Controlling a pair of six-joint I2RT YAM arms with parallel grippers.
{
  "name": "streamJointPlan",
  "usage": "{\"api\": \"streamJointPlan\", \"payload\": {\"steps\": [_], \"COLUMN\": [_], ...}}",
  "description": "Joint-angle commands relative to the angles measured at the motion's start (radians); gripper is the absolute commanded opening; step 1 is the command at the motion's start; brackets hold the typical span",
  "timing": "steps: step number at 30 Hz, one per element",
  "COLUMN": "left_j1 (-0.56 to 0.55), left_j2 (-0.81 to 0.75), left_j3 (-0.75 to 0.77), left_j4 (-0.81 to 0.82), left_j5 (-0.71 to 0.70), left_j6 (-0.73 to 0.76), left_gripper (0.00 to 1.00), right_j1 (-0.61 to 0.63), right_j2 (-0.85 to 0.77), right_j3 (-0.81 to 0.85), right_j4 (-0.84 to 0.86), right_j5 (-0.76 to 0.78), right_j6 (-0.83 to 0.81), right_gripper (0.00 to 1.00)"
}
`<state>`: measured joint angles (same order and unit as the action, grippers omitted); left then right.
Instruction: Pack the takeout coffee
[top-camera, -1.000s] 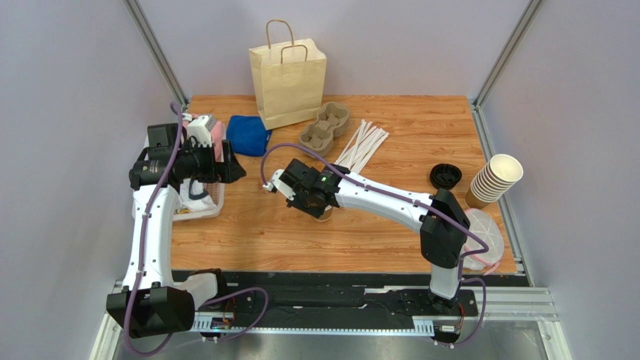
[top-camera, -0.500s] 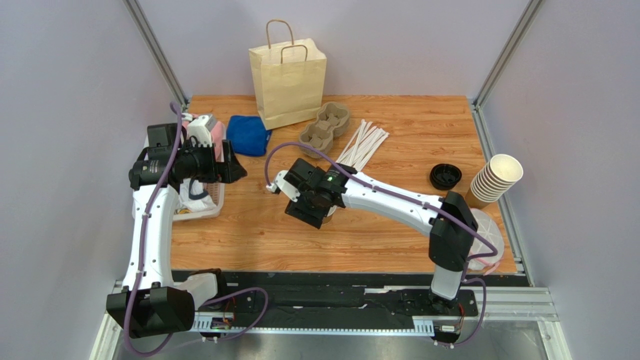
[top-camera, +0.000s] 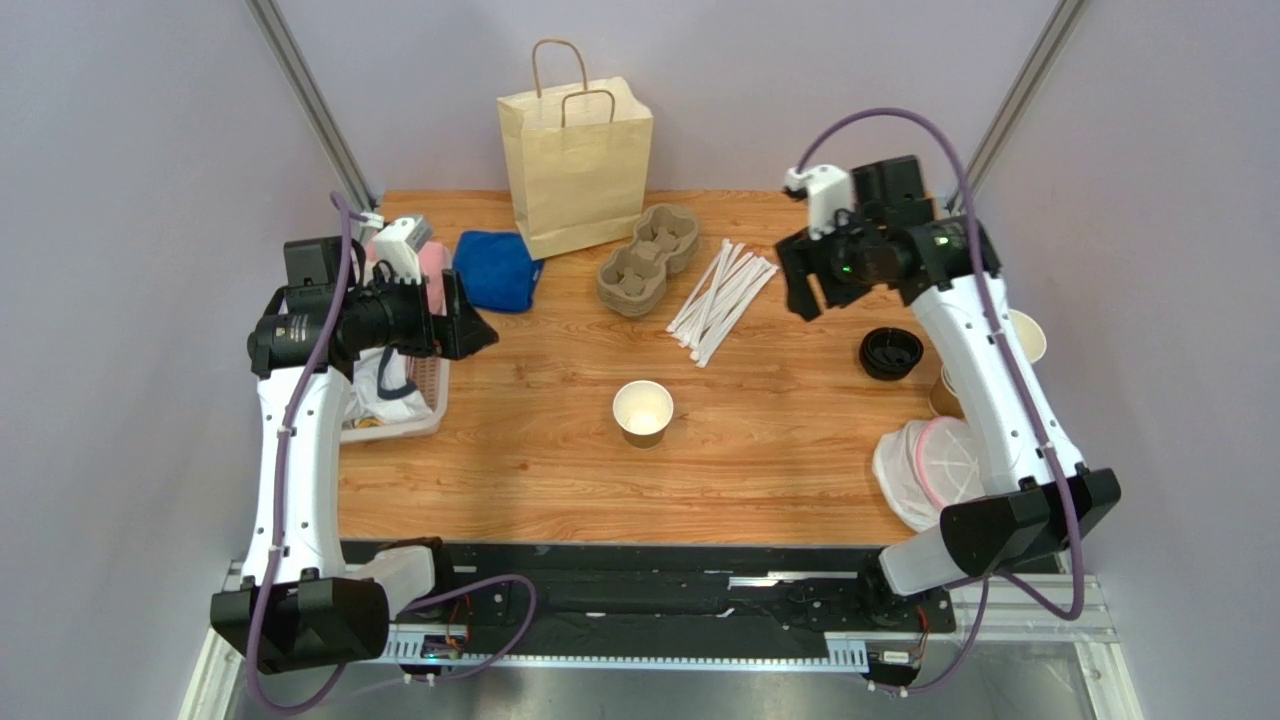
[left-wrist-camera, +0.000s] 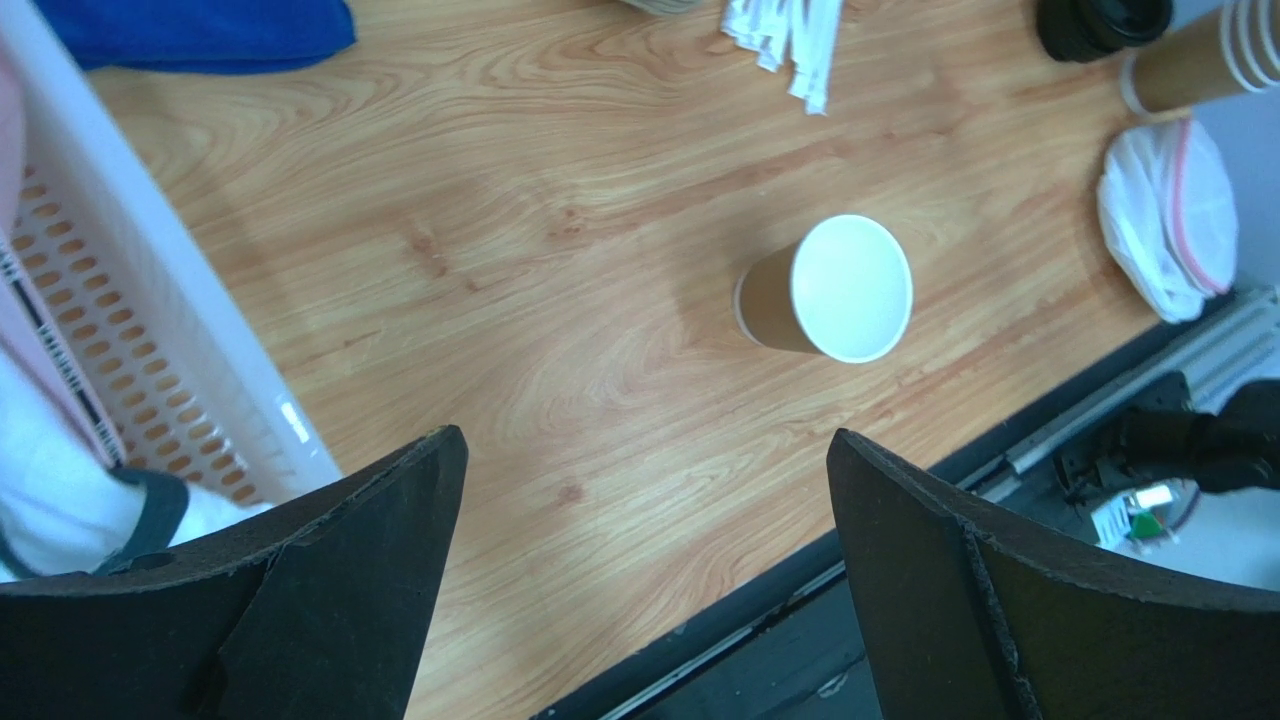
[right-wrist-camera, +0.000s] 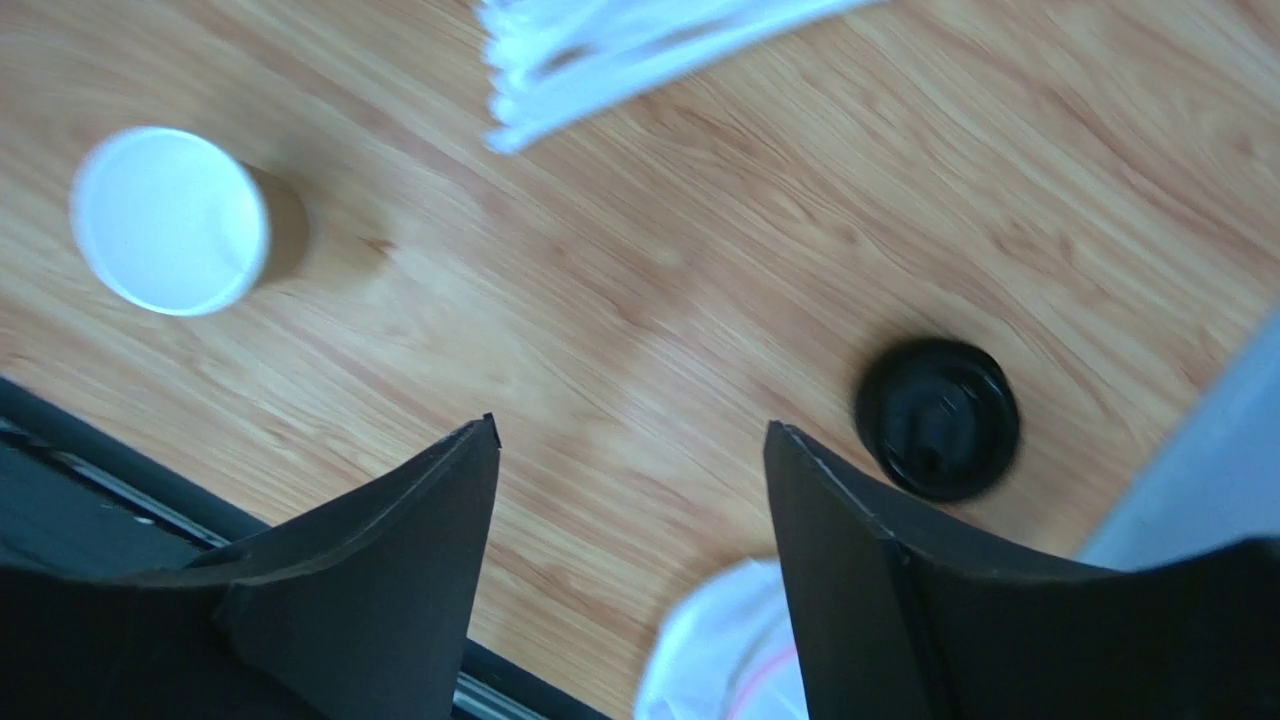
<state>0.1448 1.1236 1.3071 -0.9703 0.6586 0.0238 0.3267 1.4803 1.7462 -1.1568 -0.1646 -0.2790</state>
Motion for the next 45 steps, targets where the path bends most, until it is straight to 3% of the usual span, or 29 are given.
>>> {"api": "streamJointPlan", "payload": {"steps": [1, 6, 12, 20, 45], "left_j1": [-0.001, 0.001, -0.001, -0.001, -0.001], "left_j2": [0.016, 0.021, 0.042, 0.064, 0.139], "left_j3": [0.044, 0.057, 0.057, 0.046, 0.031], "left_j4": [-0.010, -0.042, -0.056, -0.070, -0.081], "left_j5": [0.153, 0.180, 0.203, 0.231, 0.251], "left_j6": [0.071, 0.123, 0.128, 0.149, 0.189], "left_gripper": [0.99, 0.99, 0.99, 0.99, 0.99], "right_j1": [-0.184, -0.317, -0.318, -0.318, -0.318], "right_j2": [-0.057, 0.008, 0.126, 0.239, 0.460], "right_j3": [0.004, -0.022, -0.066, -0.165, -0.175], "right_j4": [-0.170, -0.204, -0.152, -0.031, 0.080], "right_j5": [0.000, 0.121, 0.240, 0.303, 0.313], "right_j6": [-0.178, -0.386, -0.459, -0.540, -0.568], "right_gripper": [0.66, 0.58, 0.51, 0.50, 0.45]}}
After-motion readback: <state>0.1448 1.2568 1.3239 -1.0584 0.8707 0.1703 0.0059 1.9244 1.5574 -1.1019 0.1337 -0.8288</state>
